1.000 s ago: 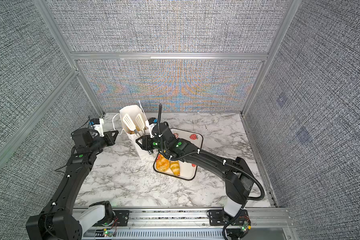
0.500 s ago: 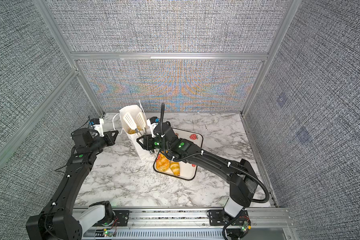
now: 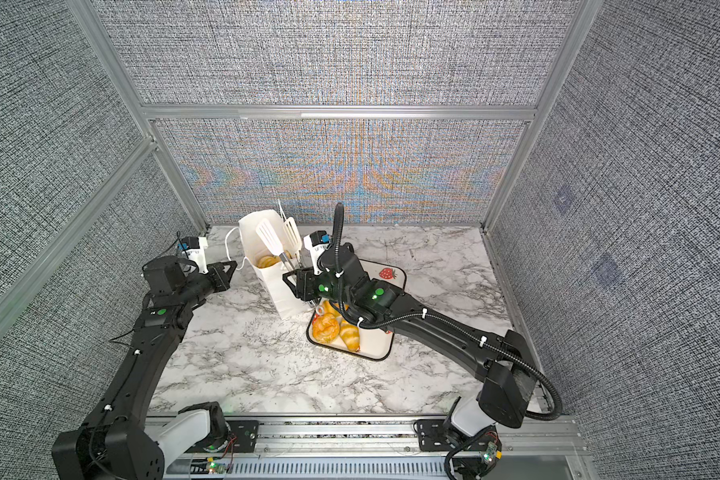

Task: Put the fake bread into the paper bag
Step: 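Move the open tongs with the right gripper back to the tray's near edge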

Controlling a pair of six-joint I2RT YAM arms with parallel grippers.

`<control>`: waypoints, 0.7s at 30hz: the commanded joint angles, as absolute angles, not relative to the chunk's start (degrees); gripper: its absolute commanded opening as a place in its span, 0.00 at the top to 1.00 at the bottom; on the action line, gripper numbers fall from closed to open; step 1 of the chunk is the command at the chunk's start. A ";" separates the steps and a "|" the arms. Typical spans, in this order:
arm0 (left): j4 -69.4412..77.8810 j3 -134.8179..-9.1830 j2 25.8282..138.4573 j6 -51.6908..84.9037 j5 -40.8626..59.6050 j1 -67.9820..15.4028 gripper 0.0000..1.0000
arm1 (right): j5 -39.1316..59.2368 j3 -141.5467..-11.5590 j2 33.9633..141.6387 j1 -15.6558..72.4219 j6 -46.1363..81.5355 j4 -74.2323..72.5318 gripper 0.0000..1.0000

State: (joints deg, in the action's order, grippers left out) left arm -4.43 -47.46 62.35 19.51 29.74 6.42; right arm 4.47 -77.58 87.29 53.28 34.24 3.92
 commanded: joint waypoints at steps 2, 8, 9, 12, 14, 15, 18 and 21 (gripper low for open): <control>-3.45 -47.31 62.38 19.22 29.71 6.42 1.00 | 2.41 -76.19 85.46 52.92 33.60 2.88 0.49; -3.42 -47.35 62.38 19.23 29.64 6.41 1.00 | 1.08 -72.82 82.59 52.11 33.91 3.18 0.49; -3.47 -47.29 62.40 19.17 29.69 6.39 1.00 | 0.93 -72.18 82.14 51.94 33.99 3.21 0.49; -3.45 -47.31 62.49 19.26 29.71 6.41 1.00 | 0.27 -69.90 80.56 51.46 34.27 3.19 0.49; -3.51 -47.33 62.48 19.20 29.71 6.42 1.00 | 0.01 -68.30 79.42 51.08 34.59 3.14 0.49; -3.48 -47.30 62.47 19.17 29.70 6.42 1.00 | -0.01 -67.61 78.92 50.88 34.78 3.08 0.49; -3.48 -47.35 62.56 19.17 29.71 6.42 1.00 | -0.44 -65.33 77.46 50.38 35.22 2.99 0.49; -3.45 -47.29 62.56 19.23 29.69 6.42 1.00 | -0.74 -63.17 76.02 49.86 35.59 2.99 0.49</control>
State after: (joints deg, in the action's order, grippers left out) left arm -4.43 -47.46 62.43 19.51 29.74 6.42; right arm 0.25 -64.12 77.03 50.17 34.61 4.10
